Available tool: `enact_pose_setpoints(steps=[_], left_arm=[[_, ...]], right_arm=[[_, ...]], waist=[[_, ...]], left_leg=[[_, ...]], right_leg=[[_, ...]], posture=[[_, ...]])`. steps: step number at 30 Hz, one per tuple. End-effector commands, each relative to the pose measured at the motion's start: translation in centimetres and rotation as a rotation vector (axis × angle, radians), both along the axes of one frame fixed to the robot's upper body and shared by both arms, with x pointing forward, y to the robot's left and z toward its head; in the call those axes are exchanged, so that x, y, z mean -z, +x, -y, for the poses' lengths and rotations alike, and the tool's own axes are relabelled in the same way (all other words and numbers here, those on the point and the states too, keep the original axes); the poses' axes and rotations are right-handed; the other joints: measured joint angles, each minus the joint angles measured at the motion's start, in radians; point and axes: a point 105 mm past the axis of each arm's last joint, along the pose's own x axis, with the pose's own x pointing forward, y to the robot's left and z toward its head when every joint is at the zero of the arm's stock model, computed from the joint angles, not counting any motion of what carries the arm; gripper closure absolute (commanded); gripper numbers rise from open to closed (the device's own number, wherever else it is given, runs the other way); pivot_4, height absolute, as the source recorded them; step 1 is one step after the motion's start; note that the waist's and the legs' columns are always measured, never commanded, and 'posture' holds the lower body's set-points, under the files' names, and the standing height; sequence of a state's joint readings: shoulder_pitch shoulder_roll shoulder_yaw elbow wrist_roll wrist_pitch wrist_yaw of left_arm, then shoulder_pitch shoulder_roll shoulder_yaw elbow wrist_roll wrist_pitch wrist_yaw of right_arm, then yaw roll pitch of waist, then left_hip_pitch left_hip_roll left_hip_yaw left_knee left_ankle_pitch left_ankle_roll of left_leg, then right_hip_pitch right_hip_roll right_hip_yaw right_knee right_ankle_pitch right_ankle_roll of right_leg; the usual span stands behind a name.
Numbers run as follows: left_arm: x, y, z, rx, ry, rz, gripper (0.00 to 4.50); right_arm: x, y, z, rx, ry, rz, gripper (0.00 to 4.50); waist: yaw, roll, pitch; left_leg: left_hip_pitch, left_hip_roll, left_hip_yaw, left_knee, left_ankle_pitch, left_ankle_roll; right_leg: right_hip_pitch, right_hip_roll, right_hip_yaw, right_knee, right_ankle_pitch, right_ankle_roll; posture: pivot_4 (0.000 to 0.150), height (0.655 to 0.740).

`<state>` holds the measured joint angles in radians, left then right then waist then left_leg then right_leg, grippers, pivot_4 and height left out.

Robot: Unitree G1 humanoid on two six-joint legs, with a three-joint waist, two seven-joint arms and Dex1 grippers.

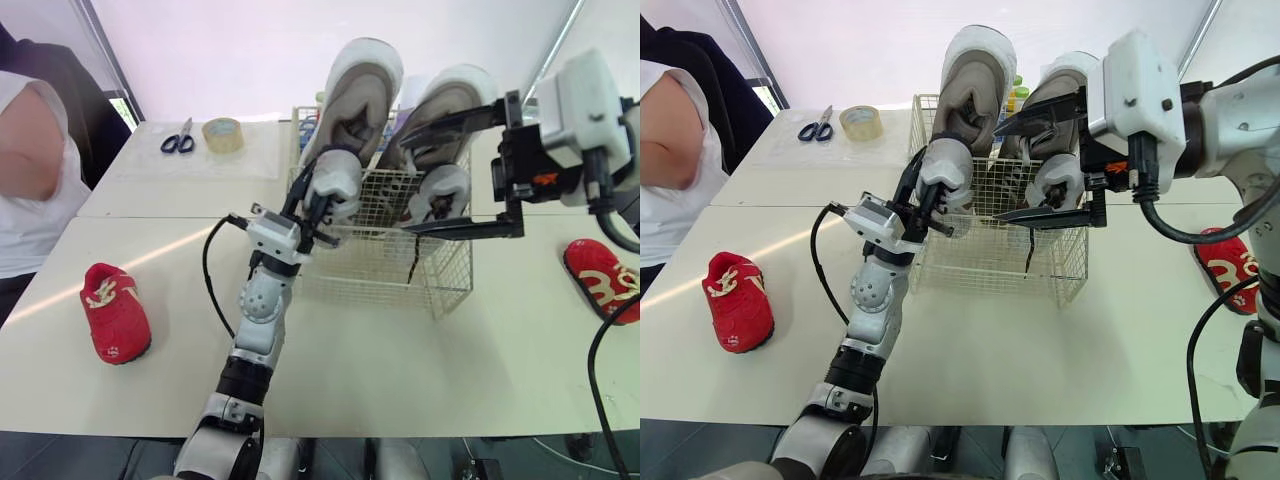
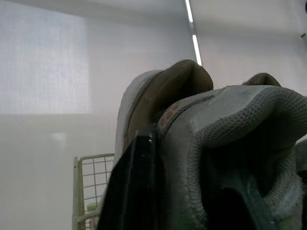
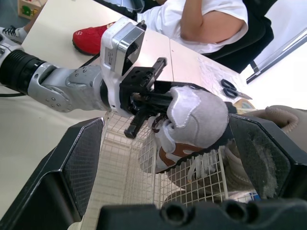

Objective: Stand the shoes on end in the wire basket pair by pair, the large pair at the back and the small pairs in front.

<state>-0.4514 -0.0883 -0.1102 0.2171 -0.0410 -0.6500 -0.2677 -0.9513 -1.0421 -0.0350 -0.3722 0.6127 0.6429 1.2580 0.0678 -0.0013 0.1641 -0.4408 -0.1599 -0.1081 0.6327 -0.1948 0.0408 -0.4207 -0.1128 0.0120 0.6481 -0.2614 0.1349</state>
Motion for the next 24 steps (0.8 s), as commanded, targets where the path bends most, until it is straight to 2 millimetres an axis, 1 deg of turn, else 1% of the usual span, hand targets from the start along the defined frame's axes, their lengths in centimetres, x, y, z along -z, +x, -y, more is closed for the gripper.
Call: enact_pose_setpoints(steps=[1,2,4,9,12,15,19,21,24], left_arm=[[2.2,1.1,-0.2,0.004,-0.014,-0.155,1.80],[2.3,1.2,-0.5,-0.001,-0.026,-0.176,1.34],[2.3,1.4,-1.0,-0.009,-0.032,-0.191,1.34],[1.7,1.4,-3.4,-0.087,-0.043,-0.197,1.34],[1.1,1.3,-4.2,-0.111,-0.035,-0.179,1.34],[-0.2,1.1,-5.5,-0.152,-0.021,-0.132,1.34],[-1.6,1.1,-6.4,-0.155,-0.034,-0.115,1.34],[-2.3,1.1,-6.4,-0.134,-0.054,-0.117,1.34],[-2.8,0.6,-5.9,-0.111,-0.011,-0.087,1.34]], right_arm=[[-1.1,-0.6,0.2,0.003,0.014,0.063,0.00],[-1.1,-0.5,0.2,0.004,0.015,0.065,0.00],[-1.1,-0.5,0.2,0.004,0.017,0.067,0.00],[-1.0,-0.4,0.2,0.005,0.023,0.071,0.00],[-1.0,-0.3,0.2,0.003,0.028,0.073,0.00],[-1.0,-0.2,0.3,0.002,0.030,0.075,0.00],[-0.9,0.0,0.3,-0.002,0.033,0.079,0.00],[-0.9,0.1,0.2,-0.007,0.038,0.080,0.00],[-0.8,0.2,0.1,-0.011,0.040,0.082,0.00]], waist=[[0.000,0.000,0.000],[0.000,0.000,0.000],[-0.003,0.000,0.000],[-0.011,0.000,0.000],[-0.025,0.000,0.000],[-0.033,0.000,0.000],[-0.030,0.000,0.000],[-0.028,0.000,0.000],[-0.028,0.000,0.000]], left_leg=[[0.000,0.000,0.000,0.000,0.000,0.000],[0.000,0.000,0.000,0.000,0.000,0.000],[0.000,0.000,0.000,0.000,0.000,0.000],[0.000,0.000,0.000,0.000,0.000,0.000],[0.000,0.001,0.000,-0.001,0.000,0.000],[0.000,0.001,-0.001,-0.002,0.000,0.000],[0.000,0.001,-0.001,-0.002,0.000,0.000],[0.000,0.001,-0.001,-0.002,0.000,0.000],[-0.001,0.001,0.000,-0.001,0.000,0.000]], right_leg=[[0.000,0.000,0.000,0.000,0.000,0.000],[0.000,0.000,0.000,0.001,0.000,0.000],[0.000,0.000,0.000,0.001,0.000,0.000],[0.000,0.001,0.001,0.001,0.000,-0.001],[0.000,0.001,0.001,0.002,0.001,-0.001],[-0.001,0.002,0.002,0.002,0.001,0.000],[-0.002,0.002,0.002,0.002,0.001,0.000],[-0.004,0.002,0.002,0.001,0.001,0.000],[-0.004,0.002,0.002,-0.001,0.001,0.000]], posture=[[0.150,0.7400],[0.150,0.7400],[0.150,0.7400],[0.150,0.7400],[0.150,0.7400],[0.150,0.7400],[0.150,0.7400],[0.150,0.7400],[0.150,0.7400]])
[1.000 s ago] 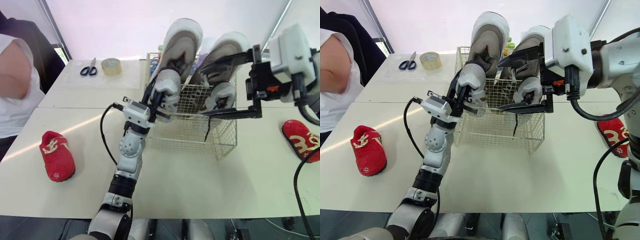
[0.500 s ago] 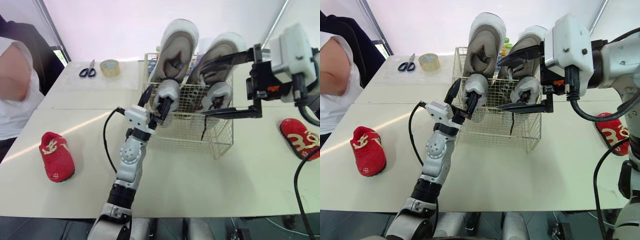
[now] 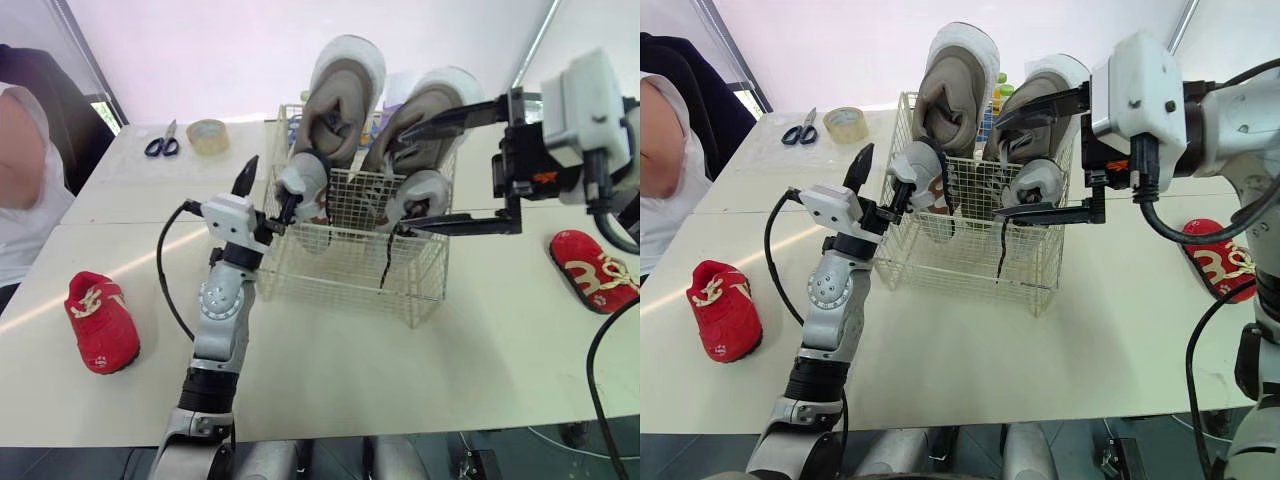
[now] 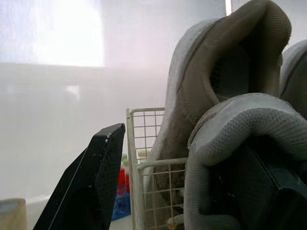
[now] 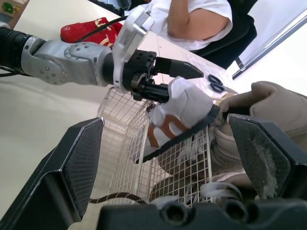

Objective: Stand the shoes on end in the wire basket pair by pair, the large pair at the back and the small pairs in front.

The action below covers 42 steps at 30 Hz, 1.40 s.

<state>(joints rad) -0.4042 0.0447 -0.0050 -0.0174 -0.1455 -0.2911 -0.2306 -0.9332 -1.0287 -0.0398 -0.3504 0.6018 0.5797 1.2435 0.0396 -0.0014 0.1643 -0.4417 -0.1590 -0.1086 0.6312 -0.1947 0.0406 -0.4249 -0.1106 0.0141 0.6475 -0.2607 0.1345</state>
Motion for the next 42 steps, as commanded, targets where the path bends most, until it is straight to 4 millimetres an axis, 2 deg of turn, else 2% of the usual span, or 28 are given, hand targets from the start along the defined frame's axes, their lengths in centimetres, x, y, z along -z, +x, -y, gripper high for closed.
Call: enact_pose_setpoints(steps=[1,7,14,21,23,25,29,32,35,37,39,42], left_arm=[[-2.4,-1.1,0.0,0.022,0.015,0.100,1.34],[-1.3,-2.0,0.5,0.118,0.142,0.046,1.34],[-0.7,-2.8,-2.4,0.069,0.158,-0.039,1.34],[0.3,-4.2,-3.9,0.101,0.113,-0.145,1.34],[0.1,-4.5,-4.4,0.126,0.102,-0.163,1.34],[-0.9,-5.0,-5.7,0.195,0.089,-0.187,1.34],[-3.2,-6.1,-6.8,0.398,0.142,-0.253,1.34],[-5.3,-6.9,-7.5,0.585,0.190,-0.339,1.34],[-7.2,-6.6,-8.1,0.641,0.289,-0.331,1.34],[-7.8,-6.6,-7.7,0.712,0.326,-0.361,1.34],[-8.4,-7.0,-6.7,0.835,0.368,-0.387,1.34],[-8.4,-7.0,-5.5,0.949,0.432,-0.406,1.34]], right_arm=[[-0.7,-0.1,0.0,-0.007,0.015,0.046,0.00],[-0.7,0.0,-0.1,-0.014,0.018,0.052,0.00],[-0.6,0.0,-0.2,-0.014,0.026,0.056,0.00],[-0.6,0.1,0.0,-0.004,0.034,0.055,0.00],[-0.5,0.1,0.2,0.006,0.037,0.052,0.00],[-0.7,0.0,1.0,0.041,0.064,0.040,0.00],[-1.5,-0.3,2.7,0.122,0.144,0.015,0.00],[-2.4,-0.7,4.4,0.210,0.231,0.000,0.00],[-3.0,-0.6,6.6,0.351,0.321,0.007,0.00],[-3.0,-0.3,8.4,0.458,0.366,0.010,0.00],[-2.1,0.7,12.4,0.691,0.404,0.019,0.00],[0.9,1.3,19.1,1.017,0.396,0.029,0.00]], waist=[[0.000,0.000,0.000],[-0.001,0.000,0.000],[0.000,0.000,0.000],[0.000,0.000,0.000],[0.000,0.000,0.000],[0.000,0.000,0.000],[0.001,0.001,0.001],[0.001,0.001,0.001],[0.000,0.001,0.001],[-0.001,0.001,0.001],[0.001,0.001,0.001],[0.005,0.000,0.001]], left_leg=[[0.000,0.000,0.000,0.000,0.000,0.000],[-0.001,0.000,0.000,-0.002,0.000,0.000],[-0.001,0.000,0.000,-0.002,0.000,0.000],[-0.001,0.000,0.000,-0.002,0.000,0.000],[-0.001,0.000,0.000,-0.002,0.000,0.000],[-0.001,0.000,0.000,-0.002,0.000,0.000],[-0.001,0.000,-0.001,-0.003,0.000,0.000],[-0.001,0.000,-0.001,-0.003,0.000,0.000],[0.000,0.000,-0.001,-0.003,0.000,0.000],[0.000,0.000,0.000,-0.003,0.000,0.000],[0.000,0.000,0.000,-0.004,0.000,0.000],[0.000,0.000,0.001,-0.003,-0.001,0.001]], right_leg=[[0.000,0.000,0.000,0.000,0.000,0.000],[0.000,0.000,0.000,0.001,0.000,0.000],[-0.002,0.000,0.000,0.000,0.000,0.000],[-0.002,0.000,0.000,0.000,0.000,0.000],[-0.002,0.000,0.000,0.000,0.000,0.000],[-0.002,0.000,0.000,0.000,0.000,-0.001],[-0.004,0.000,0.000,0.001,-0.001,-0.003],[-0.004,0.000,0.000,0.001,-0.002,-0.004],[-0.004,0.001,0.001,0.001,-0.002,-0.004],[-0.003,0.000,0.001,0.001,-0.002,-0.004],[-0.003,0.000,0.002,0.001,-0.002,-0.005],[-0.002,-0.001,0.001,-0.001,-0.002,-0.005]], posture=[[0.150,0.7400],[0.150,0.7400],[0.150,0.7400],[0.150,0.7400],[0.150,0.7400],[0.150,0.7400],[0.150,0.7400],[0.150,0.7400],[0.150,0.7400],[0.150,0.7400],[0.150,0.7400],[0.150,0.7400]])
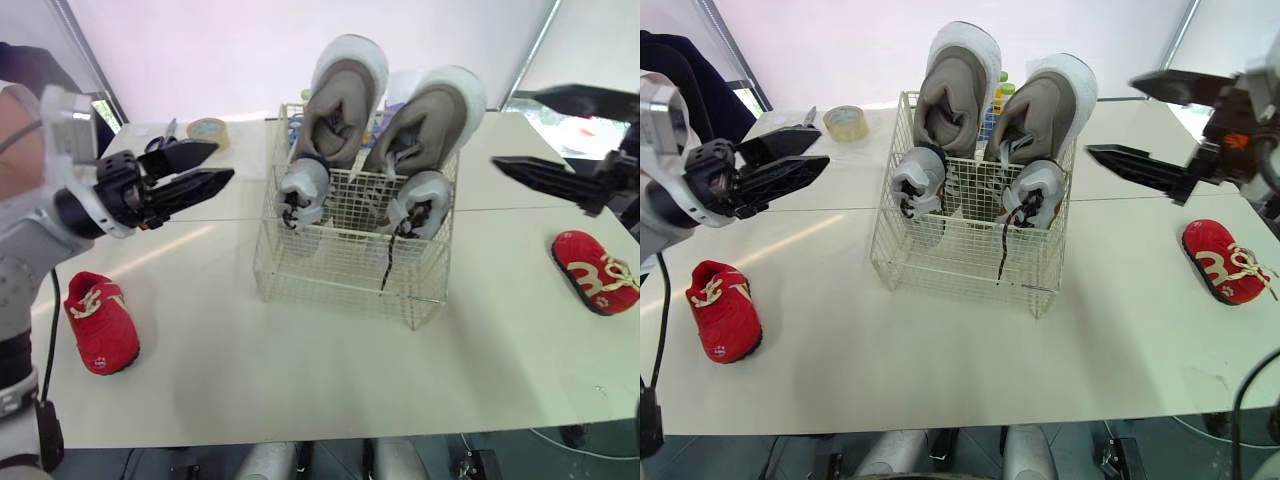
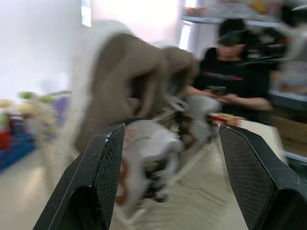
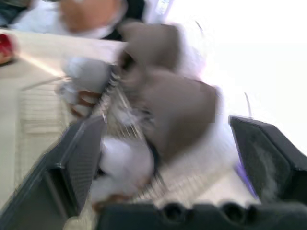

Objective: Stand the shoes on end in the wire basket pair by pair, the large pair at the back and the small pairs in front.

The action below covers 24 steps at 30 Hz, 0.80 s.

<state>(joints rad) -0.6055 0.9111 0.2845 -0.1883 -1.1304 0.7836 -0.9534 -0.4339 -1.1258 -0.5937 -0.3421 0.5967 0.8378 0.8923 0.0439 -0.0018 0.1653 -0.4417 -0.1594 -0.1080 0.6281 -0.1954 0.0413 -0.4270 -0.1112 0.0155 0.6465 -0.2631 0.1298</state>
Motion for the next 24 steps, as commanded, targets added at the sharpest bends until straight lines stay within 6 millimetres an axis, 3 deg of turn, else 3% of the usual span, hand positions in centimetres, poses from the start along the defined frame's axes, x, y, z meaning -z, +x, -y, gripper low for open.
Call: enact_pose_setpoints(steps=[1,4,8,16,24], left_arm=[[-0.5,-0.4,1.2,0.138,0.022,-0.003,1.34],[-0.9,-0.2,2.6,0.221,-0.006,-0.014,1.34],[-0.1,-0.6,4.1,0.300,0.009,-0.039,1.34],[1.5,-1.3,5.6,0.358,0.051,-0.068,1.34],[1.6,-1.4,5.9,0.336,0.044,-0.056,1.34]], right_arm=[[1.4,-0.4,7.4,0.346,-0.010,0.016,0.00],[4.8,-1.3,12.5,0.526,0.056,-0.065,0.00],[9.4,-2.1,16.1,0.627,0.127,-0.194,0.00],[14.9,-0.8,18.8,0.683,0.225,-0.331,0.00],[17.6,1.5,18.5,0.642,0.368,-0.377,0.00]], waist=[[0.002,0.000,0.000],[-0.005,0.001,0.000],[-0.026,0.002,0.000],[-0.059,0.003,0.001],[-0.056,0.003,0.001]], left_leg=[[0.000,-0.001,0.000,0.000,0.000,0.000],[0.000,-0.001,0.001,0.000,0.000,0.000],[0.000,0.000,0.001,-0.002,0.001,-0.001],[0.001,0.000,0.001,-0.002,0.001,-0.001],[0.001,0.000,0.001,-0.001,0.002,-0.001]], right_leg=[[0.000,-0.001,0.000,0.000,0.000,0.000],[0.001,-0.001,0.001,0.000,0.000,0.000],[0.002,-0.001,0.002,0.002,0.000,0.001],[0.003,-0.001,0.003,0.003,0.000,0.000],[0.004,0.000,0.002,0.003,0.001,0.001]], posture=[[0.150,0.7400],[0.150,0.7400],[0.150,0.7400],[0.150,0.7400],[0.150,0.7400]])
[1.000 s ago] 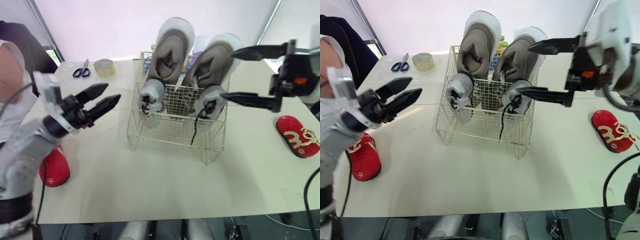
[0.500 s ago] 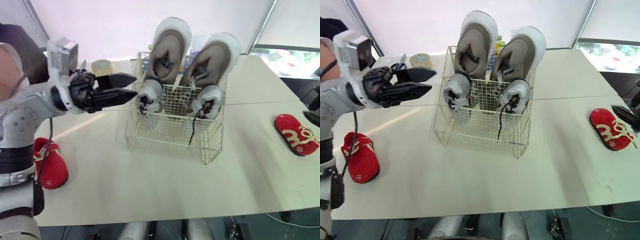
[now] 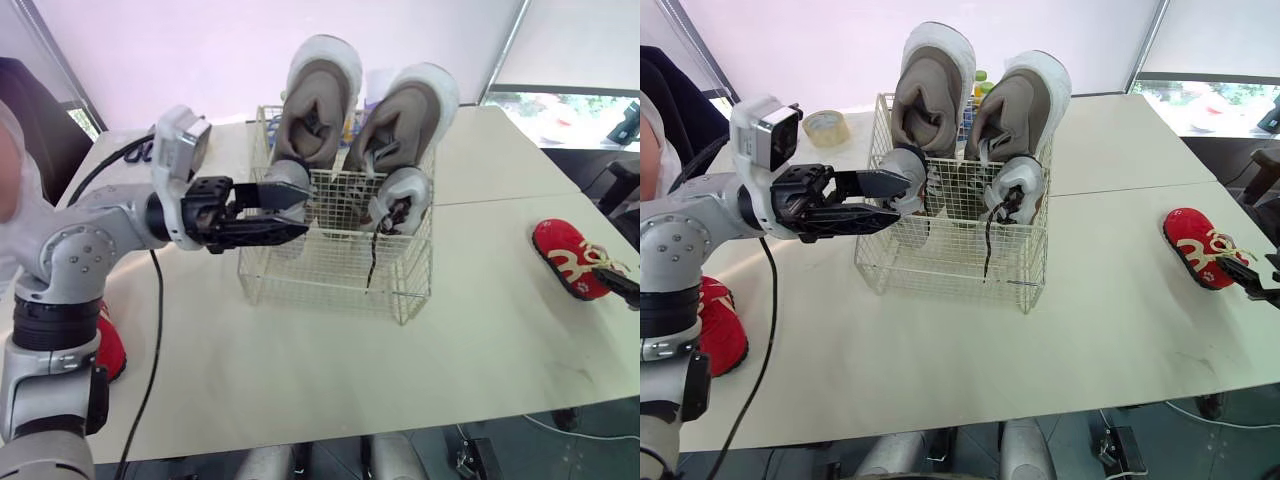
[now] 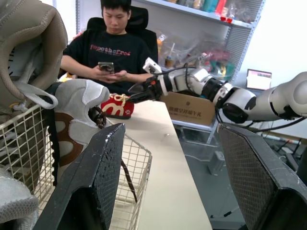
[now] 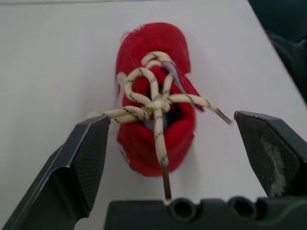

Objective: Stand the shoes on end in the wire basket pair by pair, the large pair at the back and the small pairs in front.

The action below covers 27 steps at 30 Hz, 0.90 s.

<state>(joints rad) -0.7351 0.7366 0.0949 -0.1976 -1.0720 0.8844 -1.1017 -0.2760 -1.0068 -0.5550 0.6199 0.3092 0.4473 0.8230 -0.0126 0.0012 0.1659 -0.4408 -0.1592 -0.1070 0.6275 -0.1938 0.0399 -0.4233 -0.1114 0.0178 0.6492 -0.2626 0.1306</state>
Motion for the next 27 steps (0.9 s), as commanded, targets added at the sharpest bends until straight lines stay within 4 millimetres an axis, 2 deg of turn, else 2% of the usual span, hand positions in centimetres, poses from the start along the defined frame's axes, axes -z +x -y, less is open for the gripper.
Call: enact_pose_setpoints(steps=[1,4,8,9,11,12,13,14,16,20,22,24,27], left_arm=[[-0.6,-0.4,-0.1,-0.018,-0.010,0.042,1.34],[-0.6,-0.5,0.0,-0.032,-0.010,0.052,1.34],[-0.5,-0.6,0.1,-0.044,-0.009,0.060,1.34],[-0.5,-0.5,0.1,-0.049,-0.009,0.062,1.27],[-0.4,-0.5,0.1,-0.054,-0.009,0.064,1.27],[-0.3,-0.5,0.1,-0.055,-0.010,0.064,1.27],[-0.4,-0.4,0.1,-0.056,-0.013,0.061,1.27],[-0.4,-0.4,0.1,-0.058,-0.018,0.058,1.27],[-0.5,-0.2,0.0,-0.060,-0.028,0.050,1.27],[-1.0,0.5,-0.3,-0.080,-0.059,0.046,1.27],[-1.8,1.0,-0.6,-0.100,-0.098,0.034,1.27],[-2.6,1.7,-1.0,-0.126,-0.131,0.031,1.27],[-3.5,2.6,-1.4,-0.164,-0.165,0.015,1.27]], right_arm=[[0.3,0.7,0.0,-0.003,0.012,0.008,0.00],[1.8,1.3,0.3,0.033,-0.023,-0.036,0.00],[2.7,1.6,0.4,0.049,-0.035,-0.056,0.00],[2.8,1.7,0.4,0.052,-0.028,-0.051,0.55],[2.6,2.0,0.2,0.045,-0.012,-0.029,1.27],[2.4,2.1,0.1,0.036,-0.008,-0.017,1.91],[2.0,2.2,-0.1,0.025,-0.004,0.002,2.30],[1.6,2.4,-0.3,0.016,0.001,0.023,2.65],[0.5,2.5,-0.4,0.011,-0.004,0.062,2.82],[-2.8,2.6,-0.9,-0.032,-0.076,0.160,2.85],[-6.1,2.5,-2.0,-0.074,-0.155,0.261,2.86],[-10.1,2.5,-4.1,-0.128,-0.280,0.377,2.86],[-14.9,1.9,-7.7,-0.212,-0.403,0.533,2.86]], waist=[[0.002,0.000,0.000],[0.002,0.000,0.000],[0.001,0.000,0.000],[0.001,0.001,0.000],[0.001,0.001,0.000],[0.001,0.001,0.000],[0.001,0.000,0.000],[0.001,0.000,0.000],[0.000,0.001,0.000],[0.001,0.002,0.000],[0.002,0.003,0.001],[0.002,0.004,0.001],[0.001,0.005,0.001]], left_leg=[[0.000,0.000,0.000,0.000,0.000,0.000],[0.000,0.000,0.000,0.000,0.000,0.000],[0.000,0.000,0.000,0.000,0.000,-0.001],[0.000,0.000,0.000,0.000,0.000,-0.001],[0.000,0.000,0.000,0.000,0.000,-0.001],[0.000,0.000,0.000,0.000,0.000,-0.001],[0.000,0.000,0.000,0.000,0.000,-0.001],[0.000,0.000,0.000,0.000,0.000,-0.001],[0.000,0.000,0.000,0.000,0.000,-0.001],[0.000,0.000,0.000,0.000,0.000,-0.001],[0.000,0.000,-0.001,0.000,0.000,-0.001],[0.000,0.000,-0.001,0.000,0.001,-0.001],[0.000,0.000,-0.001,0.000,0.001,-0.001]], right_leg=[[0.000,0.000,0.000,0.000,0.000,0.000],[0.000,0.000,0.000,0.000,0.000,0.000],[0.000,0.000,0.000,0.000,0.000,0.001],[0.000,0.000,0.000,0.000,0.001,0.002],[0.000,0.001,0.000,0.000,0.002,0.003],[0.000,0.001,0.000,0.000,0.002,0.003],[0.000,0.001,0.000,0.000,0.002,0.003],[0.000,0.001,0.000,0.000,0.002,0.003],[0.000,0.001,0.000,0.000,0.002,0.003],[0.000,0.001,0.000,0.001,0.002,0.003],[-0.001,0.001,0.000,0.001,0.002,0.003],[-0.001,0.001,0.000,0.001,0.002,0.003],[-0.002,0.001,0.000,0.002,0.002,0.003]], posture=[[0.150,0.7400],[0.150,0.7400],[0.150,0.7400],[0.150,0.7400],[0.150,0.7400],[0.150,0.7400],[0.150,0.7400],[0.150,0.7400],[0.150,0.7400],[0.150,0.7400],[0.150,0.7400],[0.150,0.7400],[0.150,0.7400]])
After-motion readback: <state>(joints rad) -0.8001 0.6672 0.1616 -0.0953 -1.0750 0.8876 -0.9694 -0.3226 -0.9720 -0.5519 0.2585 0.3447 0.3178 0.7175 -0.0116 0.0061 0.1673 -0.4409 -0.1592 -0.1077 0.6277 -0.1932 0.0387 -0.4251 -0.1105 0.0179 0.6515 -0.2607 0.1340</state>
